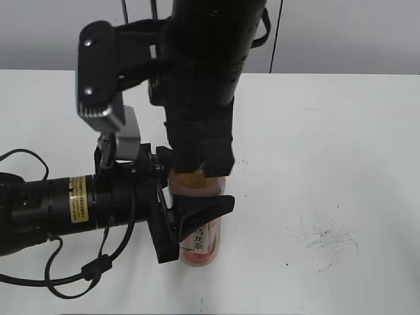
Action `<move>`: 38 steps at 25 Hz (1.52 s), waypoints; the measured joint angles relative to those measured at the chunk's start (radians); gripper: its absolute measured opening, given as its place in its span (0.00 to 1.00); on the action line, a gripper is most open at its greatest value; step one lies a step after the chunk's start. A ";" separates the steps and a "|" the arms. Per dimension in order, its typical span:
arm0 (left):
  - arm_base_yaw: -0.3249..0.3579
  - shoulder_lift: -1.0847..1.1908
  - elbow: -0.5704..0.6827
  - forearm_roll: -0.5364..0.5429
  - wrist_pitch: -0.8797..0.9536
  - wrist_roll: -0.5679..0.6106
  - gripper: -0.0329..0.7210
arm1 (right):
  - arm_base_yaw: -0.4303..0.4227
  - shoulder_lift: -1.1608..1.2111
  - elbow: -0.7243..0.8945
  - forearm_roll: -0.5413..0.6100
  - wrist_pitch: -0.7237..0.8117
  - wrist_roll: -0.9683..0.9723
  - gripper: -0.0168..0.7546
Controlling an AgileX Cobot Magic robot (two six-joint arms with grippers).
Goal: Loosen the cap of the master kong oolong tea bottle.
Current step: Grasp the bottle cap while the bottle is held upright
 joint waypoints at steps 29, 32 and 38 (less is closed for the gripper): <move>-0.002 0.000 -0.003 -0.006 0.002 -0.009 0.63 | 0.002 -0.005 0.000 -0.034 -0.002 0.652 0.65; -0.002 0.000 -0.003 -0.005 0.002 -0.009 0.63 | 0.000 -0.010 0.000 -0.030 -0.002 0.734 0.65; -0.002 0.000 -0.003 -0.005 0.002 -0.009 0.63 | 0.000 -0.067 0.000 -0.030 0.000 0.816 0.65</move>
